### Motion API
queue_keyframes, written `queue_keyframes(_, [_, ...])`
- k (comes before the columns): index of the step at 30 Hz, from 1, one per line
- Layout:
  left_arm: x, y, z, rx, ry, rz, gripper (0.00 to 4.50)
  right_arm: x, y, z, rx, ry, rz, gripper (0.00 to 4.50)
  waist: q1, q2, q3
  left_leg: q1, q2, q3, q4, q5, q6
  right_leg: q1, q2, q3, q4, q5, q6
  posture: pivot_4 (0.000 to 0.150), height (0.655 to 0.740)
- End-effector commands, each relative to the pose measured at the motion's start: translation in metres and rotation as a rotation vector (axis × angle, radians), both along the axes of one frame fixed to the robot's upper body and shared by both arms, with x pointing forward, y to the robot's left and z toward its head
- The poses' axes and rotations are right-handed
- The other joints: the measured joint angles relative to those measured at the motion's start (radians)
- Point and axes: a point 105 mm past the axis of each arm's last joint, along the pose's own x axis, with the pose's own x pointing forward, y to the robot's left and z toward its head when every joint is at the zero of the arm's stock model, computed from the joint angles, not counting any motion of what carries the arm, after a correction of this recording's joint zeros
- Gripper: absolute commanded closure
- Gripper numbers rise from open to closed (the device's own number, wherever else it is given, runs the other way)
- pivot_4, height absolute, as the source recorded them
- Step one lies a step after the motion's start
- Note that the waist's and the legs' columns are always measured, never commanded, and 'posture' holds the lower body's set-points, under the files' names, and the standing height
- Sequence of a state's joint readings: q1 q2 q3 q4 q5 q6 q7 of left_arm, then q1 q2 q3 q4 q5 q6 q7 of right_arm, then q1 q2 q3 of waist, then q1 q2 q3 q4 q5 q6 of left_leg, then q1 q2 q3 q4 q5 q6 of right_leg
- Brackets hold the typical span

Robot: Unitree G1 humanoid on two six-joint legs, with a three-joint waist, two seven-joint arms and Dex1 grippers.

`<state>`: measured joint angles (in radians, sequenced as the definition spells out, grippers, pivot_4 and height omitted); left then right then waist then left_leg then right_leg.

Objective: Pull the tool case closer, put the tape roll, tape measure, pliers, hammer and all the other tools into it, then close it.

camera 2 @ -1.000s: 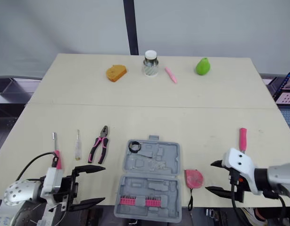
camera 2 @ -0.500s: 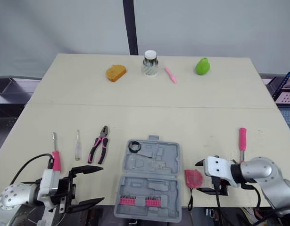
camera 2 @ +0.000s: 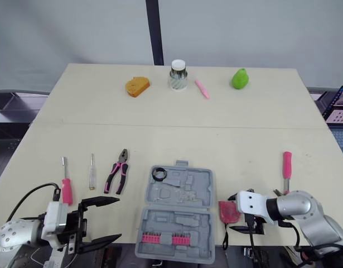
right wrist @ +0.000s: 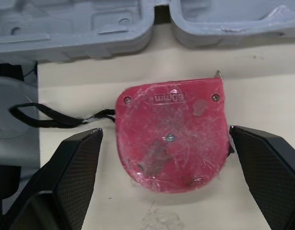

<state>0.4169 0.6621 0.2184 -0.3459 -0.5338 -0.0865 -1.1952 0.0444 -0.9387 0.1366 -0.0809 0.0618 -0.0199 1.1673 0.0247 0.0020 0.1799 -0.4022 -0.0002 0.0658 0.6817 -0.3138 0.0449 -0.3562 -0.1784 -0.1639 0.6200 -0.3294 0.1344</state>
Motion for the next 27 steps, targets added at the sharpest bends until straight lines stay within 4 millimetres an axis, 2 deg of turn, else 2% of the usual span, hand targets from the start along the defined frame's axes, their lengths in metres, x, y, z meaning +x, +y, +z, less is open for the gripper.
queue_keyframes(1, [-0.003,0.0,0.008,-0.002,-0.026,-0.01,0.0,0.003,0.002,0.0,0.0,-0.025,0.009,0.04,0.0,0.0,0.0,0.0,0.0,0.0,0.0,0.0,0.0,0.0,0.0,0.0,0.0,0.0,0.0,0.15,0.695])
queue_keyframes(11, [-0.005,-0.001,0.009,0.0,-0.027,-0.006,0.0,0.006,0.0,-0.003,-0.007,-0.032,0.012,0.04,0.0,0.0,0.0,0.0,0.0,0.0,0.0,0.0,0.0,0.0,0.0,0.0,0.0,0.0,0.0,0.15,0.695])
queue_keyframes(14, [-0.004,-0.002,0.009,-0.001,-0.029,-0.006,0.0,0.008,0.0,-0.003,-0.005,-0.033,0.008,0.82,0.0,0.0,0.0,0.0,0.0,0.0,0.0,0.0,0.0,0.0,0.0,0.0,0.0,0.0,0.0,0.15,0.695])
queue_keyframes(15, [-0.004,-0.002,0.009,-0.001,-0.03,-0.006,0.0,0.008,0.0,-0.003,-0.004,-0.032,0.008,1.27,0.0,0.0,0.0,0.0,0.0,0.0,0.0,0.0,0.0,0.0,0.0,0.0,0.0,0.0,0.0,0.15,0.695])
queue_keyframes(16, [-0.003,-0.002,0.01,-0.001,-0.03,-0.007,0.0,0.008,0.0,-0.003,-0.003,-0.032,0.006,1.54,0.0,0.0,0.0,0.0,0.0,0.0,0.0,0.0,0.0,0.0,0.0,0.0,0.0,0.0,0.0,0.15,0.695])
queue_keyframes(22, [-0.003,-0.004,0.008,0.001,-0.024,-0.012,0.0,0.009,-0.002,0.0,-0.004,-0.033,-0.018,1.54,0.0,0.0,0.0,0.0,0.0,0.0,0.0,0.0,0.0,0.0,0.0,0.0,0.0,0.0,0.0,0.15,0.695])
queue_keyframes(27, [0.002,-0.006,0.007,-0.003,-0.026,-0.009,0.0,0.023,0.002,0.028,0.006,-0.046,-0.063,1.54,0.0,0.0,0.0,0.0,0.0,0.0,0.0,0.0,0.0,0.0,0.0,0.0,0.0,0.0,0.0,0.15,0.695])
